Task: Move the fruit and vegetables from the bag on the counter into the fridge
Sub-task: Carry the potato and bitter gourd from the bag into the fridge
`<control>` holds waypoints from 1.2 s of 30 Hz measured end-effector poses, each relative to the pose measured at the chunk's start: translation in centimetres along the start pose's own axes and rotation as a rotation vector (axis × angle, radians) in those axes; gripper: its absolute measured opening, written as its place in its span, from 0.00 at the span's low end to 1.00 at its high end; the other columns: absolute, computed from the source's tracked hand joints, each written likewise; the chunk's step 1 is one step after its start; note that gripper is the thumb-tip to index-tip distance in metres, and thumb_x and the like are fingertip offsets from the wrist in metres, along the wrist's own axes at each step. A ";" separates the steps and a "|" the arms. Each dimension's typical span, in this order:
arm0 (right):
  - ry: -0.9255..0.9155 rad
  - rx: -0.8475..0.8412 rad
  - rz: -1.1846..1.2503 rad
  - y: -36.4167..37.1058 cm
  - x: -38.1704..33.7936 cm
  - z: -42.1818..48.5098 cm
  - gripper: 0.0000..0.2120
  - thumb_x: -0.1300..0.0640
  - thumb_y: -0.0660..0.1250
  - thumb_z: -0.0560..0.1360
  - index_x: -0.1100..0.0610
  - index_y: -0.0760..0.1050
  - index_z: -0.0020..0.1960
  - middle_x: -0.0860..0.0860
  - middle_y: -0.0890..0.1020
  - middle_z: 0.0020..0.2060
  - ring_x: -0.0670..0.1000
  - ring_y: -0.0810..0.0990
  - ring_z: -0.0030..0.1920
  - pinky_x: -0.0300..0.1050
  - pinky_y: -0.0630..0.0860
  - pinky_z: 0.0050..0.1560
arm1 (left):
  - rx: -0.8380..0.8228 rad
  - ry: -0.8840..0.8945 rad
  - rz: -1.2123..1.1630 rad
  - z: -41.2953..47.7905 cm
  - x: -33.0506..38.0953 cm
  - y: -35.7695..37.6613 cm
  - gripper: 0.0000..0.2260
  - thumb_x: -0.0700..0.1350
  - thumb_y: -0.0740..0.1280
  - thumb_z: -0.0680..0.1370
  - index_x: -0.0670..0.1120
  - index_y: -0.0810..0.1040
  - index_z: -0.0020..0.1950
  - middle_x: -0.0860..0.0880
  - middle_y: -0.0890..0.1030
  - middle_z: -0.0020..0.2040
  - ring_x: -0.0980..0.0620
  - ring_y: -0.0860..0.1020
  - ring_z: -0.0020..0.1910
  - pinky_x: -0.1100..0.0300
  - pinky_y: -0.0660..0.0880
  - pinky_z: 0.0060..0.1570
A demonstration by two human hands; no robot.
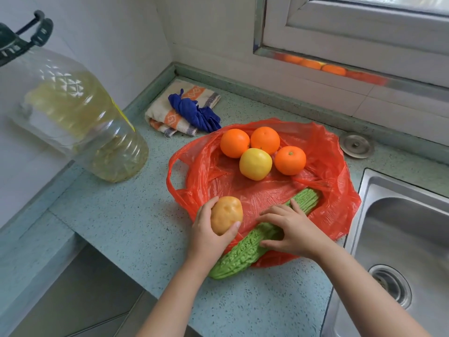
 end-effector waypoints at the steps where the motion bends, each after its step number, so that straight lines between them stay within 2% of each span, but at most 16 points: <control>1: -0.014 -0.027 -0.029 0.2 -0.2 0.0 0.27 0.37 0.66 0.68 0.46 0.71 0.64 0.43 0.73 0.59 0.44 0.64 0.66 0.55 0.39 0.71 | 0.004 -0.010 -0.015 0.0 -0.2 0.0 0.29 0.47 0.75 0.68 0.49 0.68 0.67 0.55 0.71 0.60 0.60 0.68 0.57 0.70 0.63 0.54; 4: -0.056 -0.082 -0.107 0.6 -0.5 0.0 0.30 0.36 0.66 0.67 0.45 0.69 0.66 0.45 0.72 0.61 0.47 0.63 0.67 0.58 0.40 0.71 | 0.006 -0.034 -0.035 -0.2 -0.5 -0.2 0.29 0.47 0.75 0.68 0.49 0.68 0.66 0.55 0.71 0.60 0.59 0.69 0.57 0.70 0.64 0.53; 7: -0.052 -0.123 -0.140 0.5 -0.6 0.1 0.31 0.36 0.66 0.67 0.45 0.66 0.67 0.45 0.71 0.61 0.47 0.62 0.67 0.59 0.40 0.71 | 0.004 -0.040 -0.052 -0.3 -0.7 -0.3 0.29 0.47 0.75 0.68 0.49 0.68 0.66 0.55 0.71 0.60 0.59 0.69 0.57 0.77 0.64 0.49; 14: -0.077 -0.148 -0.157 0.7 -0.9 0.2 0.30 0.40 0.68 0.67 0.42 0.66 0.67 0.45 0.71 0.61 0.48 0.64 0.65 0.59 0.42 0.70 | 0.026 -0.092 -0.162 -0.7 -1.0 -0.7 0.28 0.45 0.75 0.68 0.51 0.68 0.65 0.55 0.72 0.59 0.58 0.70 0.58 0.75 0.65 0.50; 17: -0.080 -0.148 -0.149 0.7 -0.9 0.4 0.28 0.40 0.68 0.67 0.41 0.67 0.66 0.45 0.72 0.58 0.47 0.67 0.63 0.57 0.43 0.71 | 0.057 -0.074 -0.201 -0.8 -1.1 -1.2 0.27 0.47 0.76 0.67 0.55 0.68 0.62 0.56 0.72 0.57 0.56 0.71 0.58 0.67 0.67 0.55; 20: -0.091 -0.137 -0.129 0.7 -0.9 0.5 0.27 0.41 0.69 0.66 0.40 0.68 0.64 0.47 0.72 0.54 0.48 0.69 0.59 0.57 0.47 0.71 | 0.079 -0.070 -0.274 -0.9 -1.0 -1.9 0.26 0.58 0.73 0.62 0.62 0.68 0.57 0.60 0.73 0.57 0.56 0.72 0.59 0.62 0.69 0.57; 23: -0.103 -0.136 -0.125 0.8 -1.0 0.5 0.27 0.42 0.70 0.67 0.40 0.69 0.64 0.47 0.71 0.53 0.47 0.68 0.54 0.55 0.51 0.70 | 0.097 -0.096 -0.361 -0.9 -1.3 -2.6 0.25 0.61 0.71 0.61 0.63 0.69 0.55 0.59 0.74 0.59 0.57 0.73 0.60 0.58 0.71 0.58; 26: -0.114 -0.119 -0.103 0.8 -1.2 0.6 0.26 0.42 0.70 0.66 0.40 0.69 0.63 0.47 0.71 0.52 0.43 0.64 0.50 0.51 0.57 0.66 | 0.123 -0.107 -0.421 -1.0 -1.8 -3.4 0.26 0.60 0.71 0.60 0.62 0.70 0.56 0.55 0.75 0.59 0.56 0.73 0.60 0.57 0.72 0.58; 30: -0.119 -0.048 -0.034 0.2 -1.5 0.9 0.25 0.43 0.71 0.66 0.43 0.72 0.62 0.49 0.72 0.50 0.49 0.70 0.50 0.42 0.63 0.52 | 0.194 -0.125 -0.462 -1.3 -2.6 -4.9 0.25 0.58 0.73 0.61 0.61 0.70 0.56 0.55 0.75 0.59 0.56 0.74 0.58 0.60 0.73 0.55; 33: -0.115 0.013 0.019 -0.7 -1.7 1.5 0.25 0.46 0.73 0.65 0.46 0.74 0.61 0.49 0.73 0.48 0.51 0.71 0.48 0.43 0.64 0.48 | 0.252 -0.142 -0.534 -1.6 -3.1 -6.0 0.25 0.59 0.73 0.60 0.59 0.71 0.55 0.53 0.76 0.59 0.54 0.75 0.58 0.56 0.74 0.55; 36: -0.109 0.031 0.057 -1.3 -2.4 1.7 0.24 0.48 0.73 0.66 0.47 0.74 0.61 0.50 0.73 0.48 0.51 0.71 0.48 0.45 0.67 0.47 | 0.309 -0.153 -0.631 -1.9 -3.1 -7.3 0.27 0.56 0.73 0.61 0.56 0.71 0.57 0.51 0.76 0.59 0.53 0.76 0.57 0.61 0.75 0.49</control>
Point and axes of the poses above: each hand's wrist, its own z-axis towards the middle knuckle, its own y-axis out of the palm, x = y × z, the point moved 5 cm from there along z, towards the middle knuckle
